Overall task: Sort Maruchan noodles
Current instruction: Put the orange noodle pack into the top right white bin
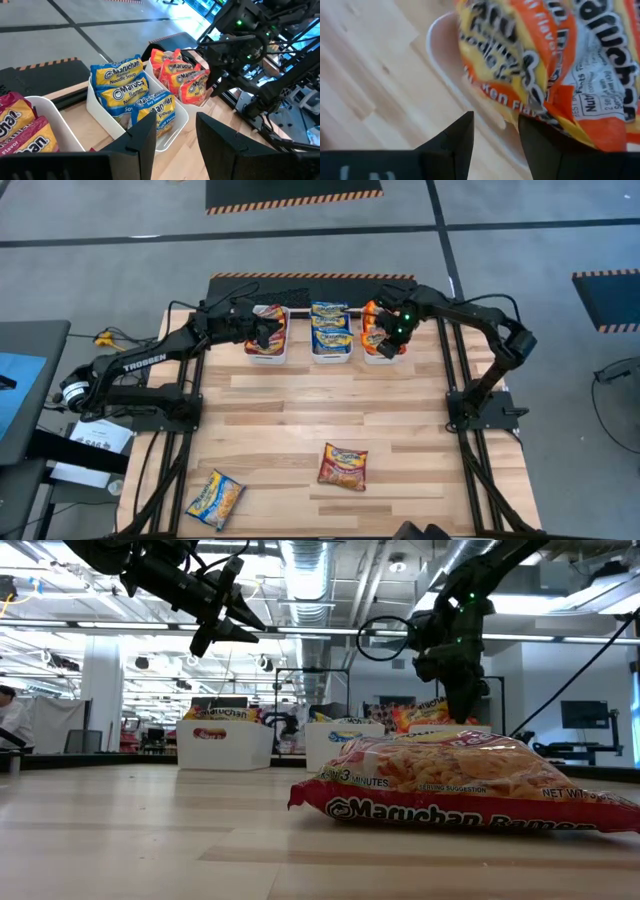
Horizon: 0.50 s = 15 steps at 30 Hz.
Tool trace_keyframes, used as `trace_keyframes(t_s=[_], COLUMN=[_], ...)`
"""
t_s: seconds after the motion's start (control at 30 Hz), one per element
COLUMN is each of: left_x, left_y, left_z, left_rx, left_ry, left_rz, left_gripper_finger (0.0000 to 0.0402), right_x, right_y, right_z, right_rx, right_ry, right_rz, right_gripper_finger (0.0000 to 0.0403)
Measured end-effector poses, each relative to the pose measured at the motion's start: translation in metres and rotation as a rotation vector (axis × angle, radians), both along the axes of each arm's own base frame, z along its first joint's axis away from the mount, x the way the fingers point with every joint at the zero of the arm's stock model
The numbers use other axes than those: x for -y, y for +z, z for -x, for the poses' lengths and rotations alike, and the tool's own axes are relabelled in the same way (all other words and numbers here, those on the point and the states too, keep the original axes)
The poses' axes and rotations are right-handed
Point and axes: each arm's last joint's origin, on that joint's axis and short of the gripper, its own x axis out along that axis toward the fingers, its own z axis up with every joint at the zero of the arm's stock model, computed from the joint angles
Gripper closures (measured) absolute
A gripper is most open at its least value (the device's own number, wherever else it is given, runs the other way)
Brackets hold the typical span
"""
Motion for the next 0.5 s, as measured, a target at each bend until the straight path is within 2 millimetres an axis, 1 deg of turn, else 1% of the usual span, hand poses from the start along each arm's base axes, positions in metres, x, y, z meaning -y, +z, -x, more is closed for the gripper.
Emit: trace_keyframes(t_s=[0.23,0.37,0.5], left_x=[0.0,0.0,0.0], left_y=[0.0,0.0,0.0], left_z=[0.0,0.0,0.0], left_rx=[-0.006,-0.008,-0.008], left_ry=[-0.001,0.006,0.008], left_rz=[-0.011,-0.014,-0.014], left_gripper_finger=[0.0278,0.0278,0.0278], right_x=[0.006,0.003,-0.001], right_y=[-0.005,-0.005,-0.004], right_z=[0.004,0.009,0.012], right_rx=[0.008,-0.005,-0.033], right_ry=[-0.077,-0.117,-0.114], right_rz=[0.002,-0.076,-0.13], right_gripper_finger=[0.0222,0.0222,0.0222])
